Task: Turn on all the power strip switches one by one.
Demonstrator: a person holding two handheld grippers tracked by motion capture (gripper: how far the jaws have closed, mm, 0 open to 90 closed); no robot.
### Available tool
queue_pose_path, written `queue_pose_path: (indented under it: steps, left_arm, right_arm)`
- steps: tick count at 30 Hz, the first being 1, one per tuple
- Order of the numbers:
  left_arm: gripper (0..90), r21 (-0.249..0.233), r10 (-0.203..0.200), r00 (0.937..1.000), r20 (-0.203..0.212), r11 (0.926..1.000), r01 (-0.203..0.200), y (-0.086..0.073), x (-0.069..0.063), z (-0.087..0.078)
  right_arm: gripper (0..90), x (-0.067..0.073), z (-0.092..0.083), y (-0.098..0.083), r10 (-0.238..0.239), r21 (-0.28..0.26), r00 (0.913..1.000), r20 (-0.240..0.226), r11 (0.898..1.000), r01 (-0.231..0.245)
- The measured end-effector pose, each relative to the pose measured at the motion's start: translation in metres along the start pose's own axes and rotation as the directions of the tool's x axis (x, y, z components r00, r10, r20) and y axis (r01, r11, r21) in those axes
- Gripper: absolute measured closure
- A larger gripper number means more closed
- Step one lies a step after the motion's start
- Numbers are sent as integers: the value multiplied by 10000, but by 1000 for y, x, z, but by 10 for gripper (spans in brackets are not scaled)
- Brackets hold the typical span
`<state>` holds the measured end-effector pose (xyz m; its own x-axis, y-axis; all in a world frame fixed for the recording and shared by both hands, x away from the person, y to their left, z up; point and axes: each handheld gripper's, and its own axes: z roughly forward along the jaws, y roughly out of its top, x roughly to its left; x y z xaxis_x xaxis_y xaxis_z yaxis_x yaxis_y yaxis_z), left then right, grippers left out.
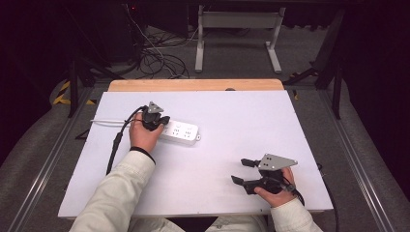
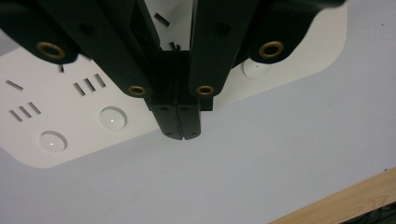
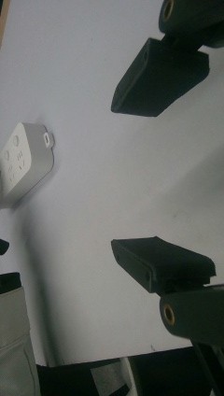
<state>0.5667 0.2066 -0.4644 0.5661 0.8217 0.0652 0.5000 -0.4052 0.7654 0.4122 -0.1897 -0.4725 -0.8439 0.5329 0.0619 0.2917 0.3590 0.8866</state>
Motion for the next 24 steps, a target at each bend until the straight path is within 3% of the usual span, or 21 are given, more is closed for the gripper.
queue_pose_path:
  steps: [7, 10, 19, 24]
  left_arm:
    - [900, 98, -120, 9999, -107, 9999, 121, 1, -2, 1]
    - [900, 203, -11, 9993, -362, 9998, 18, 1, -5, 1]
    - [900, 288, -42, 9995, -328, 9996, 51, 2, -6, 1]
    - [900, 288, -302, 9994, -187, 9991, 307, 2, -5, 2]
  right_arm:
    - [295, 0, 0, 0, 21, -18, 10000, -12, 10000, -21]
    - [294, 0, 0, 0, 29, -19, 10000, -17, 10000, -29]
    - [293, 0, -1, 0, 48, -66, 10000, 18, 10000, -48]
    - [293, 0, -1, 0, 34, -62, 10000, 9, 10000, -34]
